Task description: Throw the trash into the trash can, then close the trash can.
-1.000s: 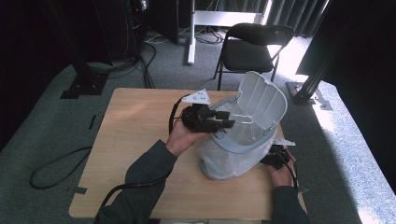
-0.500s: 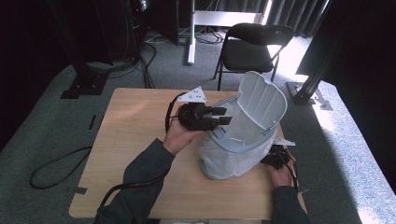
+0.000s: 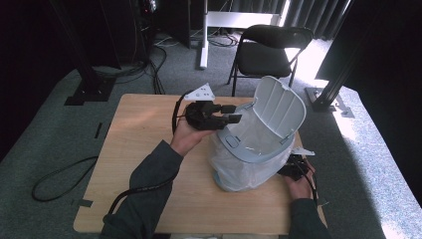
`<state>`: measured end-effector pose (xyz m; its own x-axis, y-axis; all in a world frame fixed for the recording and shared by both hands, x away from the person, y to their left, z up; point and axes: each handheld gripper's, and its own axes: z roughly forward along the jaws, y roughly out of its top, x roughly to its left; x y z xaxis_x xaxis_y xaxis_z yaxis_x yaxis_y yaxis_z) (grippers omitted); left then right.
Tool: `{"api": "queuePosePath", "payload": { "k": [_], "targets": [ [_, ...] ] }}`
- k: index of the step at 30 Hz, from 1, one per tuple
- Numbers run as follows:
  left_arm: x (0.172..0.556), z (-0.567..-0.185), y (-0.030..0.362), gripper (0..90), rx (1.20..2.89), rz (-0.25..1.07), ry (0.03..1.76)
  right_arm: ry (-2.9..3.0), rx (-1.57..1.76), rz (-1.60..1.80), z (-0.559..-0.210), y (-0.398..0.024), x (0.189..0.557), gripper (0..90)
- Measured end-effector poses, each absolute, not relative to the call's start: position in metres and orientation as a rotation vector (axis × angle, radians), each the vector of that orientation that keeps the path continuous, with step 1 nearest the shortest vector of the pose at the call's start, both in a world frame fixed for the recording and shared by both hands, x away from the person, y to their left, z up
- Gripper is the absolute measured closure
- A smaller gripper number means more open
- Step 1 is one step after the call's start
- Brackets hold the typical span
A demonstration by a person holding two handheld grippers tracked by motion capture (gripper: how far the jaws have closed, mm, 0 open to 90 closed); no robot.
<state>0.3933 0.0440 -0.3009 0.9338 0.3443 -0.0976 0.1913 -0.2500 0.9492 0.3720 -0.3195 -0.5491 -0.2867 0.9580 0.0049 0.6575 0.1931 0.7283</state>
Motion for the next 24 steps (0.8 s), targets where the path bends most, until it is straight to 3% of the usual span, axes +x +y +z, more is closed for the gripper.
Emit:
{"api": "queuePosePath", "payload": {
  "k": [24],
  "targets": [
    [0.439, -0.284, 0.045, 53.4, 1.789, 0.176, 0.354, 2.019, 1.506, 0.877, -0.549, -0.319, 0.372, 16.0]
  ]
}}
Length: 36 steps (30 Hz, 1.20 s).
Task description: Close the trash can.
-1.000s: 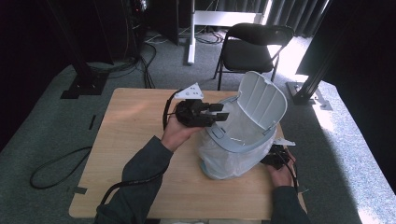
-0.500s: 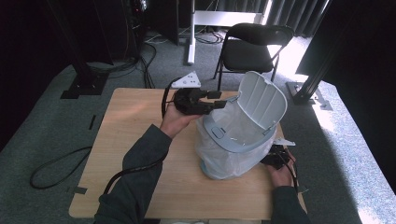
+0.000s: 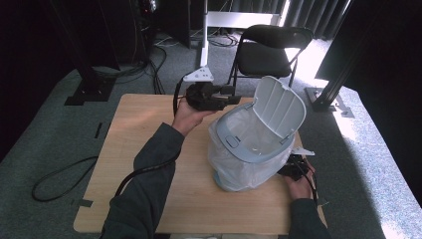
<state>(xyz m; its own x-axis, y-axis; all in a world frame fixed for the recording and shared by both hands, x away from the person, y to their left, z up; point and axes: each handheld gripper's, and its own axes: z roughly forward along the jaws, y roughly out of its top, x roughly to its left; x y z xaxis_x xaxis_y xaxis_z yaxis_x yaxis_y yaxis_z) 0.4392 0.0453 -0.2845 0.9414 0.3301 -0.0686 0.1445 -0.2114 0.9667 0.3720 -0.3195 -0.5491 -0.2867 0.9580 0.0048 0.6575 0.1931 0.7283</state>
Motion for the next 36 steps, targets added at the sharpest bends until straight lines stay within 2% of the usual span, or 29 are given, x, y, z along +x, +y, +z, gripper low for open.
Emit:
{"api": "queuePosePath", "payload": {
  "k": [9, 26, 36],
  "targets": [
    [0.453, -0.274, 0.040, 56.0, 1.745, 0.154, 0.363, 2.019, 1.506, 0.877, -0.549, -0.319, 0.372, 16.0],
    [0.471, -0.245, -0.010, 89.8, 1.778, 0.154, 0.363, 2.019, 1.506, 0.877, -0.549, -0.319, 0.372, 16.0],
    [0.474, -0.232, -0.040, 90.0, 1.773, 0.138, 0.368, 2.020, 1.504, 0.877, -0.549, -0.320, 0.372, 16.0]
  ]
}}
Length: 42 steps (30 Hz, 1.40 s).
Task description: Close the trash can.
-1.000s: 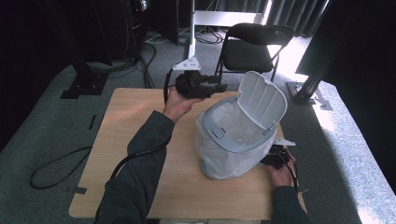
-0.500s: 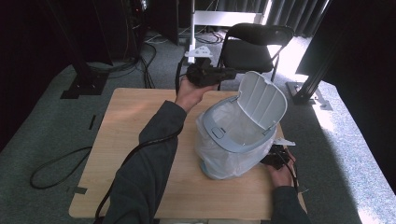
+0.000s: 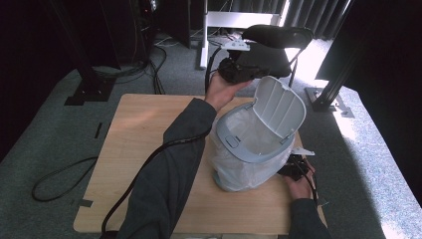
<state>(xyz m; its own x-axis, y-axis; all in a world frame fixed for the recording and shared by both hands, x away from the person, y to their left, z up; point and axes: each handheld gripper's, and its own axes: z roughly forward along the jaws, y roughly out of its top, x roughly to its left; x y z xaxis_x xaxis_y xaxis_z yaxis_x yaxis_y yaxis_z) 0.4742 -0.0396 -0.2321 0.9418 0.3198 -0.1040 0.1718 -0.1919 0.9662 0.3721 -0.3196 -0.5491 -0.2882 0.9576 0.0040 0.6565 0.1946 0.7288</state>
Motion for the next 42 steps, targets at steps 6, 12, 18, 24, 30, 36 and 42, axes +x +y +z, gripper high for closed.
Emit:
{"api": "queuePosePath", "payload": {
  "k": [6, 12, 18, 24, 30, 36, 42],
  "targets": [
    [0.471, -0.230, -0.058, 89.1, 1.819, 0.143, 0.336, 2.019, 1.504, 0.877, -0.549, -0.320, 0.372, 16.0],
    [0.464, -0.227, -0.060, 89.0, 1.851, 0.140, 0.316, 2.021, 1.503, 0.878, -0.549, -0.320, 0.372, 16.0],
    [0.447, -0.225, -0.041, 89.4, 1.888, 0.158, 0.269, 2.020, 1.502, 0.878, -0.549, -0.320, 0.372, 16.0],
    [0.429, -0.239, -0.024, 88.9, 1.933, 0.154, 0.232, 2.020, 1.503, 0.877, -0.549, -0.320, 0.372, 16.0],
    [0.411, -0.268, 0.001, 88.0, 1.920, 0.130, 0.241, 2.021, 1.505, 0.878, -0.549, -0.319, 0.372, 16.0],
    [0.406, -0.289, 0.007, 87.8, 1.938, 0.123, 0.265, 2.020, 1.502, 0.878, -0.549, -0.320, 0.372, 16.0],
    [0.400, -0.315, 0.015, 89.2, 1.969, 0.121, 0.290, 2.020, 1.502, 0.878, -0.549, -0.320, 0.372, 16.0]
  ]
}}
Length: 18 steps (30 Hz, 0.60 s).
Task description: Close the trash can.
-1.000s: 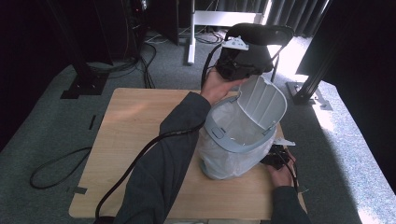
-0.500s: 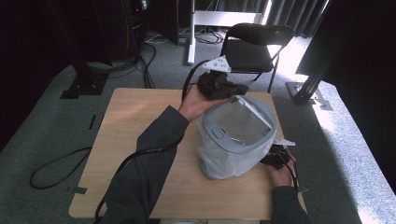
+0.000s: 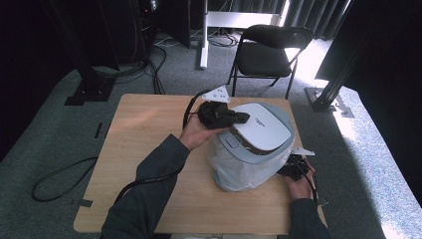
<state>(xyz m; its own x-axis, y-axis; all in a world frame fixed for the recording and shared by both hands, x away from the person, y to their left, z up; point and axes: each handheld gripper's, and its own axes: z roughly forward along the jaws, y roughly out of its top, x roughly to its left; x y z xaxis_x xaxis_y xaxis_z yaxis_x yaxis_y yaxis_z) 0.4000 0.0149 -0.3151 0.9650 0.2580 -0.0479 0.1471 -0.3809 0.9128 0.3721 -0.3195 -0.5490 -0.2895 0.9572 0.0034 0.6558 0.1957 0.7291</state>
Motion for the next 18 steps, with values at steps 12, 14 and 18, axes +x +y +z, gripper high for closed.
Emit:
{"api": "queuePosePath", "payload": {
  "k": [12, 14, 18],
  "targets": [
    [0.384, -0.334, 0.029, 90.0, 1.898, 0.077, 0.287, 2.016, 1.508, 0.875, -0.549, -0.319, 0.371, 16.0],
    [0.382, -0.336, 0.031, 90.0, 1.884, 0.075, 0.289, 2.016, 1.508, 0.875, -0.549, -0.319, 0.371, 16.0],
    [0.379, -0.340, 0.031, 90.0, 1.887, 0.072, 0.286, 2.016, 1.509, 0.874, -0.549, -0.319, 0.371, 16.0]
  ]
}}
